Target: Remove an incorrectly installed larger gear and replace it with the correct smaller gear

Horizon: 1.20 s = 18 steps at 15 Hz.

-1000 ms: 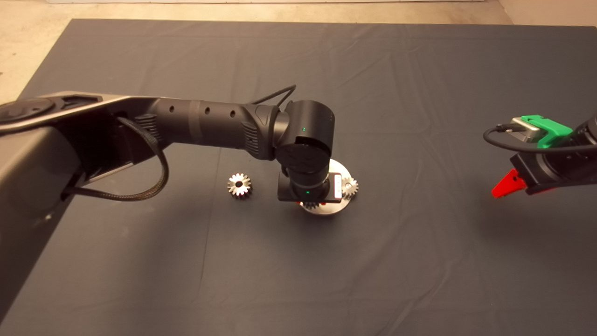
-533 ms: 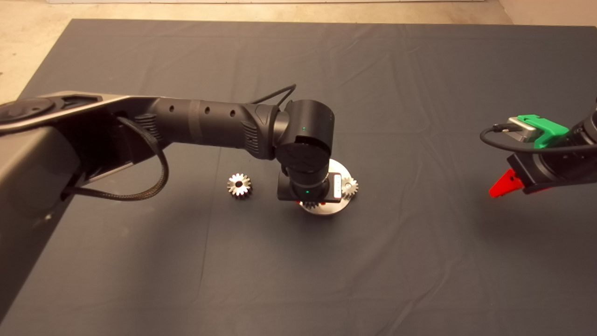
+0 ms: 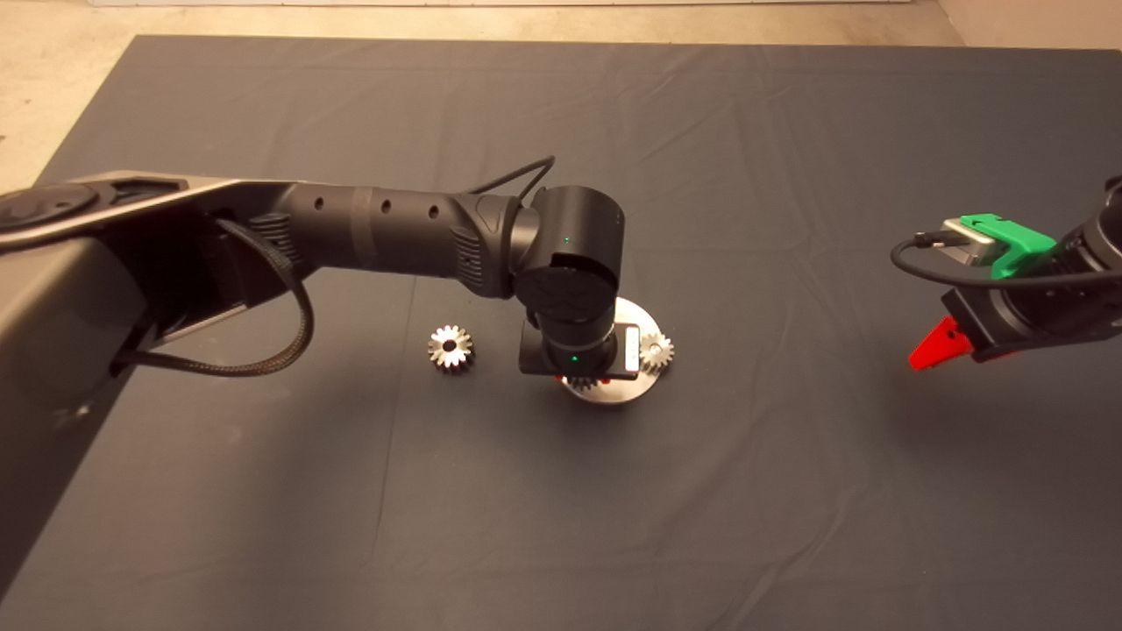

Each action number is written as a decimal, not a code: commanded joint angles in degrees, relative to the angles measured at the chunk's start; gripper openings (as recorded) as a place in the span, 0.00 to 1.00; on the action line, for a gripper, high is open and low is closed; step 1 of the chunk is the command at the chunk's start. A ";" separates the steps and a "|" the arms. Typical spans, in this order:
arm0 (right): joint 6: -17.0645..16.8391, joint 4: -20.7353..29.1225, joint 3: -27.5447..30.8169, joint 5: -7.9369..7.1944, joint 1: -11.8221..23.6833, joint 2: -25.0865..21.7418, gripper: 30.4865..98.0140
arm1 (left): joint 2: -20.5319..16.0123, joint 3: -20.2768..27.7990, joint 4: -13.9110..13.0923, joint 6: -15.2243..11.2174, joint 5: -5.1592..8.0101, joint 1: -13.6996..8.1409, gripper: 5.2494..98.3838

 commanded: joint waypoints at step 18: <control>0.94 0.43 -0.27 -0.09 1.02 0.88 0.42 | -0.66 7.07 0.58 -3.38 6.48 -0.32 0.21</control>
